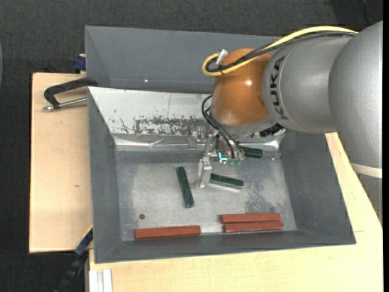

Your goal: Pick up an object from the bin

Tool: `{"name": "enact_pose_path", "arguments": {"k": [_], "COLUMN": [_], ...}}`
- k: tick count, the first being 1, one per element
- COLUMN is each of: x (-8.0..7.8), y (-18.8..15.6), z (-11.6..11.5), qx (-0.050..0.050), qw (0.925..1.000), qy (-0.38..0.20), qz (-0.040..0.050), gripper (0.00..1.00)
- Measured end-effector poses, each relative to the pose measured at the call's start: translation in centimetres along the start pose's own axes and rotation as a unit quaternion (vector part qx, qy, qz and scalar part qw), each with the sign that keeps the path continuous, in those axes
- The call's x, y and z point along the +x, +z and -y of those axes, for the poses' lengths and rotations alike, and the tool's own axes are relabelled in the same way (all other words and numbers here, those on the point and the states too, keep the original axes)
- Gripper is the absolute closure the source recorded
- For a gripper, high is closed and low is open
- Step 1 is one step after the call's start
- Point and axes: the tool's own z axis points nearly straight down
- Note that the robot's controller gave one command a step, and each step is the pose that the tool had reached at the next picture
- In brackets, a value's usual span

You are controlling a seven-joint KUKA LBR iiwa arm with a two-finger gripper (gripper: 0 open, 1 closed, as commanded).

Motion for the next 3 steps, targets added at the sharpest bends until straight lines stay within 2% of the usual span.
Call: {"name": "enact_pose_path", "arguments": {"k": [1, 2, 3], "x": [-0.3, 0.4, 1.2], "y": [-0.2, 1.8, 1.9], "z": [-3.6, -0.9, 1.4], "qx": [-0.002, -0.002, -0.001], "qw": [1.0, 0.9951, 0.9989], "qy": [0.004, 0.098, 0.047], "qz": [0.0025, 0.0001, 0.0004], "gripper": [0.0, 0.0, 0.0]}}
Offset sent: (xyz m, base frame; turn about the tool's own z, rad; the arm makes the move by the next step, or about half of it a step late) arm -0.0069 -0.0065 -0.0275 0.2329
